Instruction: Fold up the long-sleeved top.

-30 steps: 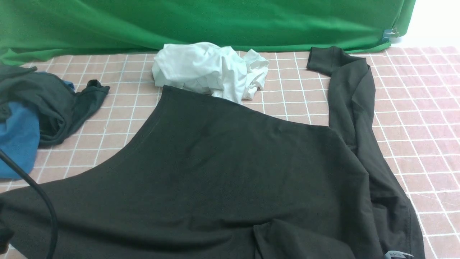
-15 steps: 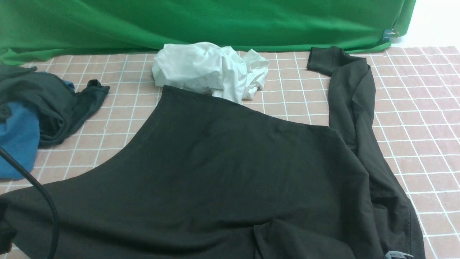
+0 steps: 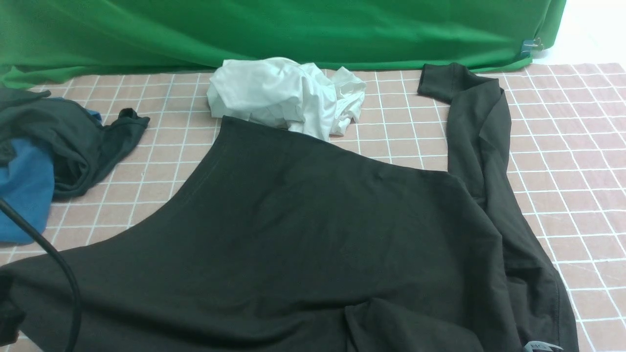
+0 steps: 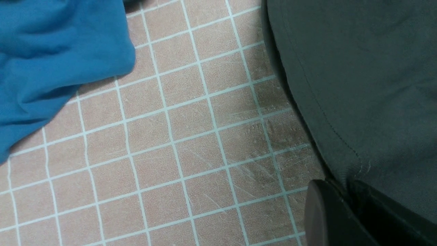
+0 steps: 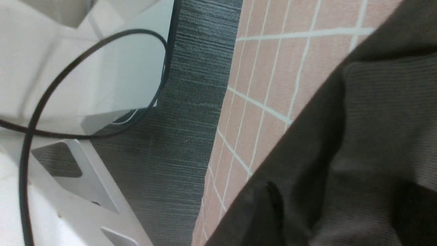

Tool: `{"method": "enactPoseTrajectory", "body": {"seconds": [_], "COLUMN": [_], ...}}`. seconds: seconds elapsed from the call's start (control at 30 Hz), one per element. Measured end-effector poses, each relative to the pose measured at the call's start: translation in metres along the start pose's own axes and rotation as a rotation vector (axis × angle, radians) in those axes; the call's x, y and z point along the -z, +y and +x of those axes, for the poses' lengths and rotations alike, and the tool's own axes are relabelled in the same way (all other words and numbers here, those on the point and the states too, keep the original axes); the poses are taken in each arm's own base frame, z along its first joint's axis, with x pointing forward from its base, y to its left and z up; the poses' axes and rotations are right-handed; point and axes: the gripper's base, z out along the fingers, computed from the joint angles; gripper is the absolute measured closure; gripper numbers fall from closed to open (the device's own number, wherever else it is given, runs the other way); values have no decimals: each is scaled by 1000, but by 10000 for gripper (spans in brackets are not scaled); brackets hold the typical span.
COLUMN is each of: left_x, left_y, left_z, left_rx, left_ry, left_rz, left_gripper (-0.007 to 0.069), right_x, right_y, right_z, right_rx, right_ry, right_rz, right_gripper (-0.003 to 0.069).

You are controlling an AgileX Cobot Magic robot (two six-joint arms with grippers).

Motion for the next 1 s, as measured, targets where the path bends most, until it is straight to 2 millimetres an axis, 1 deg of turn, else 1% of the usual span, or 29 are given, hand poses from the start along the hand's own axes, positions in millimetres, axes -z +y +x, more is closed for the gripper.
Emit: {"method": "enactPoseTrajectory", "body": {"seconds": [0.07, 0.13, 0.17, 0.2, 0.23, 0.33, 0.43, 0.57, 0.7, 0.77, 0.9, 0.93, 1.0], "left_x": [0, 0, 0, 0, 0, 0, 0, 0, 0, 0, 0, 0, 0], "left_y": [0, 0, 0, 0, 0, 0, 0, -1, -1, -1, -1, -1, -1], "left_z": [0, 0, 0, 0, 0, 0, 0, 0, 0, 0, 0, 0, 0], "left_rx": [0, 3, 3, 3, 3, 4, 4, 5, 5, 5, 5, 5, 5], "left_ry": [0, 0, 0, -1, -1, -1, -1, -1, -1, -1, -1, -1, 0], "left_rz": [0, 2, 2, 3, 3, 3, 4, 6, 6, 7, 7, 7, 7], "left_gripper": [589, 589, 589, 589, 589, 589, 589, 589, 589, 589, 589, 589, 589], "right_x": [-4, -5, -5, -5, -5, -4, -1, 5, 8, 8, 8, 8, 8], "right_y": [0, 0, 0, -1, -1, -3, -3, -5, -6, -6, -6, -6, -6], "right_z": [-1, -2, -2, -2, -2, -3, -5, -8, -10, -10, -10, -9, -9], "right_rx": [14, 31, 30, 37, 44, 48, 30, 7, 2, 2, -18, -32, -53], "right_ry": [18, 25, 25, 27, 28, 36, 46, 47, 37, 38, 43, 47, 59], "right_rz": [3, 11, 10, 15, 21, 29, 26, 25, 25, 26, 27, 28, 29], "right_gripper": [168, 221, 228, 253, 302, 397, 442, 479, 592, 608, 603, 593, 534]}}
